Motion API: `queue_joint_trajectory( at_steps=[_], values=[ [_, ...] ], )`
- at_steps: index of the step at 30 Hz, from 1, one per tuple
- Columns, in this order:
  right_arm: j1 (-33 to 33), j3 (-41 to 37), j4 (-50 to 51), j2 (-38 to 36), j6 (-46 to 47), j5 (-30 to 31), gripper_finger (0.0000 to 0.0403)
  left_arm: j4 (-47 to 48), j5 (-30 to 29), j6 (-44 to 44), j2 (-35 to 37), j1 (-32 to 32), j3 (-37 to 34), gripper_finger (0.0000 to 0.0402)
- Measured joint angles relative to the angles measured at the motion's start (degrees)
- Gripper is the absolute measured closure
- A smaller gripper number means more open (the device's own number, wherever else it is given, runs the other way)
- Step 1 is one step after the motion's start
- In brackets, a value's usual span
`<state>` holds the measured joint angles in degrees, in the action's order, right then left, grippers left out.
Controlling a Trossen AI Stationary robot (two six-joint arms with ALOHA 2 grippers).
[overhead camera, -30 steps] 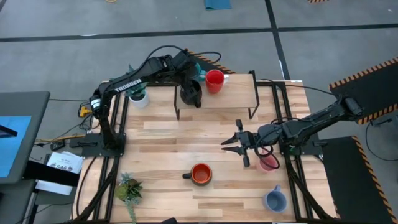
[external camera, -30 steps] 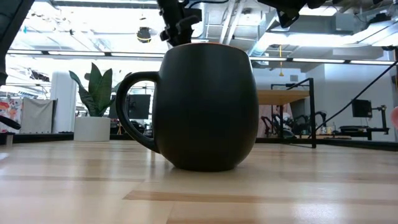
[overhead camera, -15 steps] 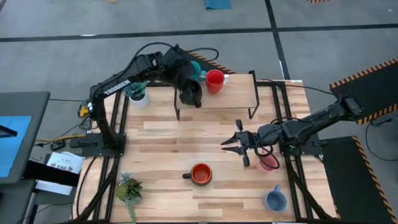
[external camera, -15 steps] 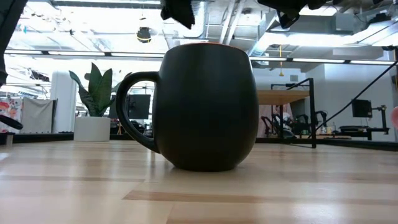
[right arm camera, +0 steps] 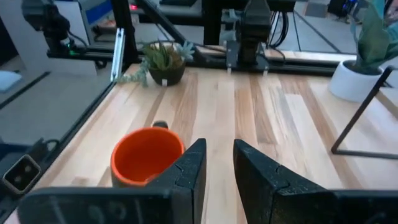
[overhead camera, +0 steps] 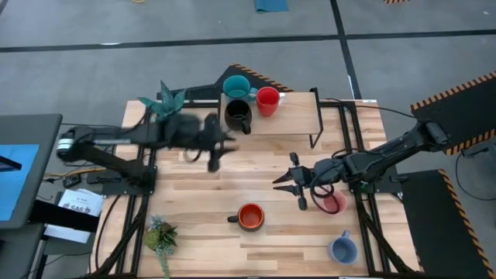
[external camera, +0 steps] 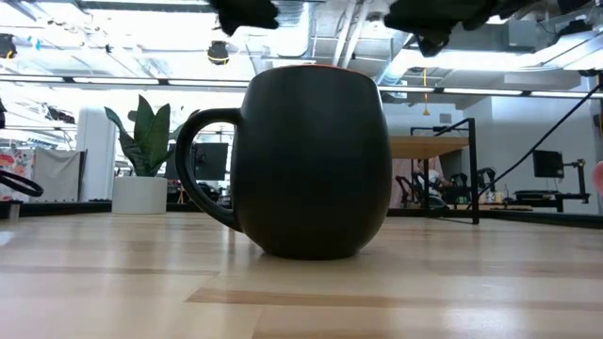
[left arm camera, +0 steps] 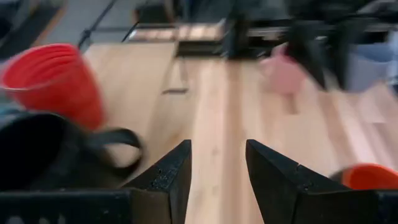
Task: Place coffee mugs
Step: Put the pink mug on the shelf
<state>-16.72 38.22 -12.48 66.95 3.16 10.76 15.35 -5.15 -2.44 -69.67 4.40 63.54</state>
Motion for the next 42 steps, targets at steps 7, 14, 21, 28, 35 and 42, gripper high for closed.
queue_joint_trajectory(
  at_steps=[7, 14, 21, 28, 35, 42],
  values=[
    [2.3, 0.0, -6.3, 4.7, 0.0, 0.0, 0.0296, -39.6, -0.6, 0.2, 15.2, -8.6, -34.7, 0.0264],
    [3.9, 0.0, -11.1, 8.7, 5.5, -0.1, 0.0296, -71.1, -6.8, -0.1, 21.5, -12.4, -54.1, 0.0264],
    [5.3, 5.0, -8.3, 10.5, 19.1, -8.9, 0.0292, -67.2, -6.1, -0.8, 25.2, -11.1, -52.4, 0.0264],
    [0.1, 23.2, 23.7, 16.6, 16.4, -11.0, 0.0255, -42.3, -5.2, 3.2, 25.6, -10.9, -46.0, 0.0264],
    [-2.4, 36.0, 71.1, 21.8, 26.6, -8.7, 0.0225, -38.9, -6.6, 4.2, 25.5, -10.9, -45.2, 0.0264],
    [-6.5, 35.3, 92.2, 19.5, 45.1, -9.2, 0.022, -38.8, -6.5, 5.0, 25.5, -10.9, -45.2, 0.0264]
  ],
)
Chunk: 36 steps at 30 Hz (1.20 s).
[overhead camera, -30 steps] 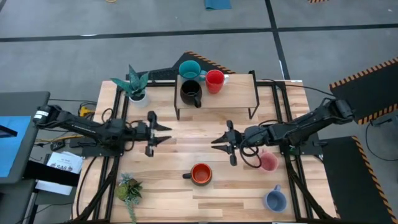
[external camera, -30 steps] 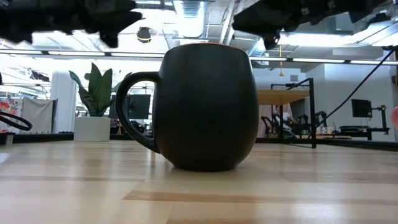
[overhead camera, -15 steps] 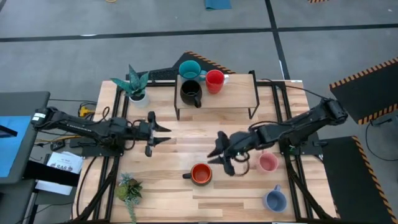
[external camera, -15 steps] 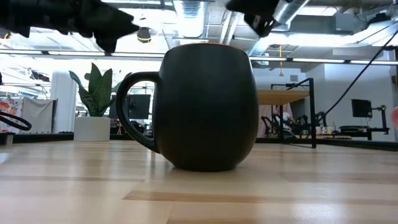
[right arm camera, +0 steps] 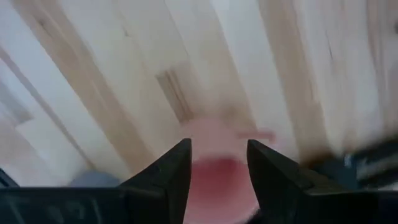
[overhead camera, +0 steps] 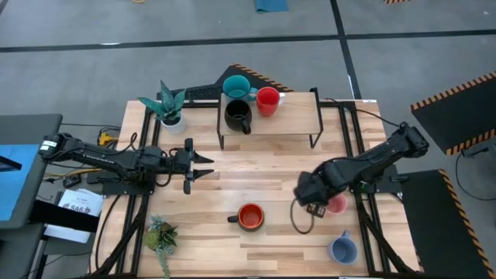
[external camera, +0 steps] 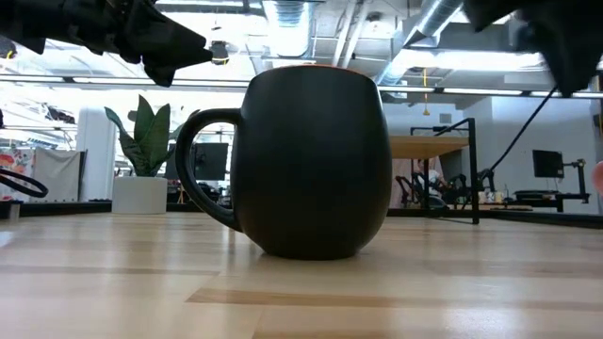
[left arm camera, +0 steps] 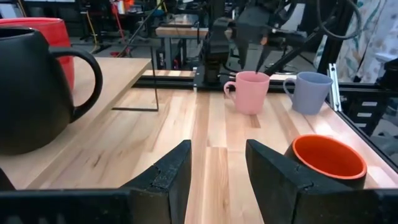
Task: Place coffee mugs
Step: Put the pink mug on the shelf
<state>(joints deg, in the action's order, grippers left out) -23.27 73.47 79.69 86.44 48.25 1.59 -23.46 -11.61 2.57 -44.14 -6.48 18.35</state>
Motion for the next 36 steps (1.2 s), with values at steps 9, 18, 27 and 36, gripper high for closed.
queue_joint_trajectory(
  at_steps=[9, 18, 27, 36],
  values=[
    [-8.4, 0.1, -2.4, -2.8, 26.8, -2.5, 0.022, 0.0, 0.2, 0.4, 0.0, 0.0, 0.0, 0.0264],
    [-10.3, -3.8, -2.3, 1.9, 29.8, 0.1, 0.022, 0.0, 0.9, 1.8, 0.0, 0.0, 0.0, 0.0264],
    [-9.3, -10.3, -5.8, 0.9, 31.2, -1.4, 0.022, 0.1, 0.9, 1.8, 0.0, 0.0, 0.0, 0.0264],
    [-9.0, -14.7, -9.9, 0.4, 31.3, -1.5, 0.022, 0.1, 0.8, 1.5, 0.0, 0.0, 0.0, 0.0264]
  ],
)
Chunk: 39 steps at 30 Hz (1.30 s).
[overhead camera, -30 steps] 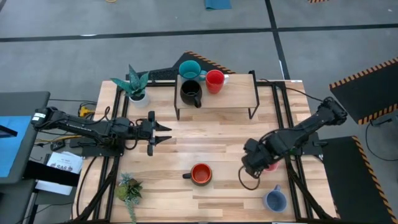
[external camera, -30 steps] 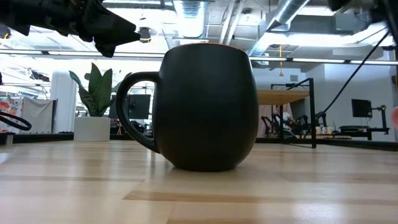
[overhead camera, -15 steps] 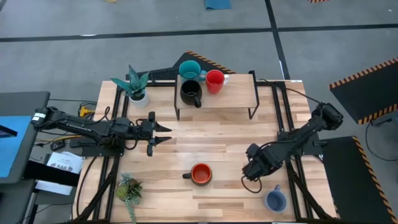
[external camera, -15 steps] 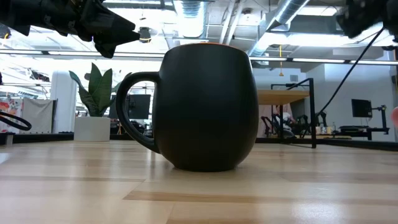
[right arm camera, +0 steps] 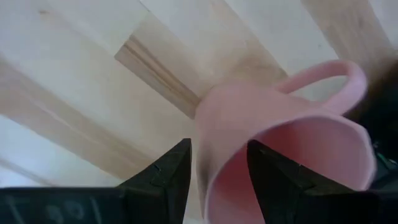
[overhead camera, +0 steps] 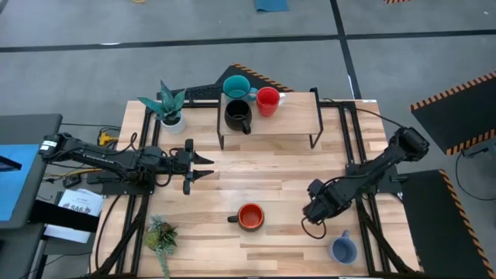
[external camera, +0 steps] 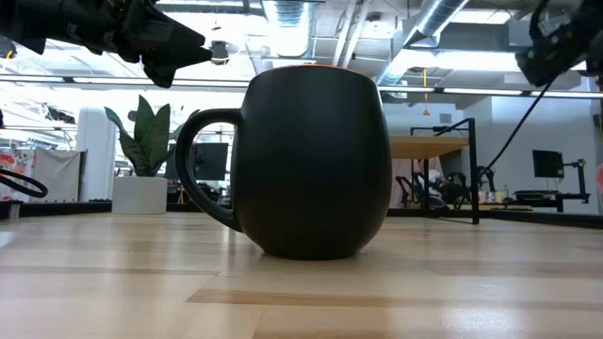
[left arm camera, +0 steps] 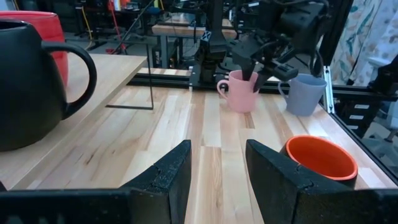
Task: Place coffee mugs
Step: Put the pink mug on the shelf
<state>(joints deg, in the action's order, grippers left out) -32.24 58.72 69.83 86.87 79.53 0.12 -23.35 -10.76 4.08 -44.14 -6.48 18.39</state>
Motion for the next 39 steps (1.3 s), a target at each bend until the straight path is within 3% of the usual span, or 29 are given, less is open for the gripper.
queue_joint_trajectory(
  at_steps=[5, 11, 15, 19, 27, 31, 39],
  values=[
    [0.6, -1.2, -0.3, 0.1, 0.0, 0.3, 0.0243, 0.0, 0.0, -0.3, 0.0, 0.0, 0.0, 0.0264],
    [0.6, 0.1, -1.4, 0.1, -4.0, 1.3, 0.0365, 0.0, -0.1, 0.1, 0.0, 0.0, 0.0, 0.0264],
    [2.3, 5.6, -0.3, 0.1, -12.3, 1.8, 0.0365, -0.1, -0.2, -0.6, 0.0, 0.0, 0.0, 0.0264],
    [5.2, 16.3, 3.6, 0.1, -23.3, 5.5, 0.0365, -0.1, -0.5, -1.1, 0.0, 0.0, 0.0, 0.0264],
    [11.6, 38.7, 9.9, 0.1, -40.3, 23.9, 0.0365, -0.1, -0.4, -1.3, 0.0, 0.0, 0.0, 0.0264],
    [19.7, 44.8, 15.4, 0.0, -45.7, 28.4, 0.0365, -0.1, -1.3, -2.2, 0.0, 0.0, 0.0, 0.0264],
    [40.6, 46.5, 17.0, 1.5, -57.2, 28.9, 0.0365, -0.1, -2.1, -2.0, 0.0, 0.0, 0.0, 0.0264]
  ],
)
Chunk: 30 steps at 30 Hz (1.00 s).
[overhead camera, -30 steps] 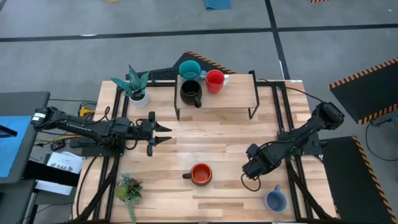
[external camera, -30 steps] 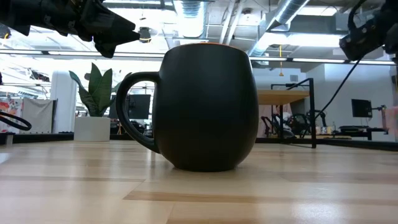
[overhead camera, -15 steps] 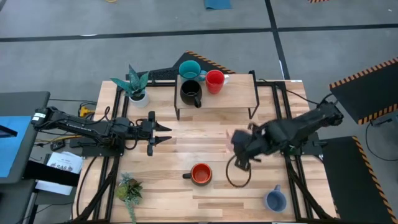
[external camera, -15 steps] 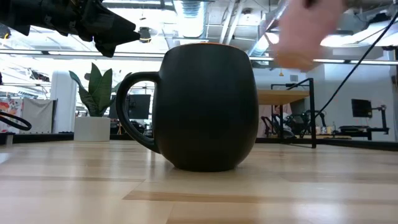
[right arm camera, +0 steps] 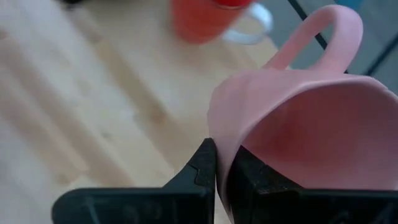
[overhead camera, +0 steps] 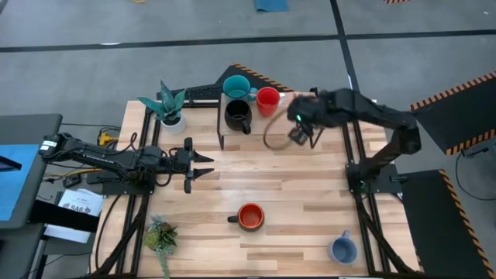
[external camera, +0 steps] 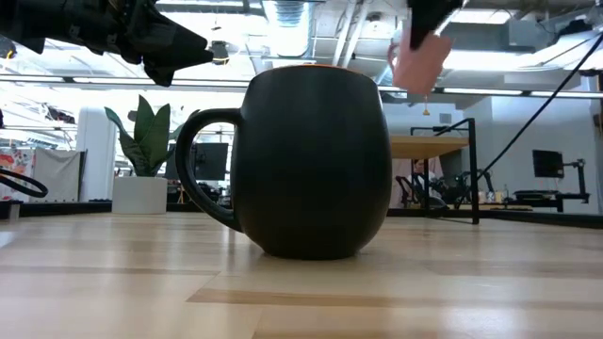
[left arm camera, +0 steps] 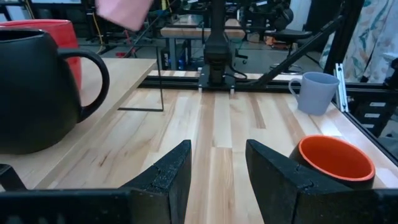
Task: Place coffee mugs
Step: Put the pink mug on the shelf
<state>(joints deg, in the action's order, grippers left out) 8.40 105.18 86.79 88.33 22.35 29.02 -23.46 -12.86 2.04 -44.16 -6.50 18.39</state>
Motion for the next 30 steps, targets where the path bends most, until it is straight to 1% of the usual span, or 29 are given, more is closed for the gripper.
queue_joint_trajectory(
  at_steps=[2, 7, 9, 12, 17, 26, 28, 30],
  values=[
    [3.7, 0.0, -1.0, 1.3, -2.4, -0.2, 0.0365, 0.0, 0.0, -0.1, 0.0, 0.0, 0.0, 0.0264],
    [9.7, 0.0, -7.0, 4.1, -8.5, -0.7, 0.0365, 0.0, -0.1, -0.9, 0.0, 0.0, 0.0, 0.0264],
    [11.4, 0.0, -7.8, 5.6, -9.2, -2.0, 0.0365, 0.0, -0.1, -0.9, 0.0, 0.0, 0.0, 0.0264],
    [13.8, 0.0, -6.5, 7.8, -9.3, -5.2, 0.0365, 0.0, -0.2, -0.9, 0.0, 0.0, 0.0, 0.0264],
    [15.7, 0.0, -4.0, 10.8, -9.3, -5.2, 0.0365, 0.0, -0.2, -0.9, 0.0, 0.0, 0.0, 0.0264],
    [17.6, 0.0, -3.9, 13.4, -9.4, -5.2, 0.0364, 0.0, -0.2, -0.8, 0.0, 0.0, 0.0, 0.0264],
    [17.7, 0.0, -4.5, 13.3, -9.3, -5.1, 0.0354, 0.0, -0.2, -0.8, 0.0, 0.0, 0.0, 0.0264],
    [17.6, 0.0, -5.3, 13.3, -9.4, -5.0, 0.0331, 0.0, -0.2, -0.8, 0.0, 0.0, 0.0, 0.0264]
  ],
)
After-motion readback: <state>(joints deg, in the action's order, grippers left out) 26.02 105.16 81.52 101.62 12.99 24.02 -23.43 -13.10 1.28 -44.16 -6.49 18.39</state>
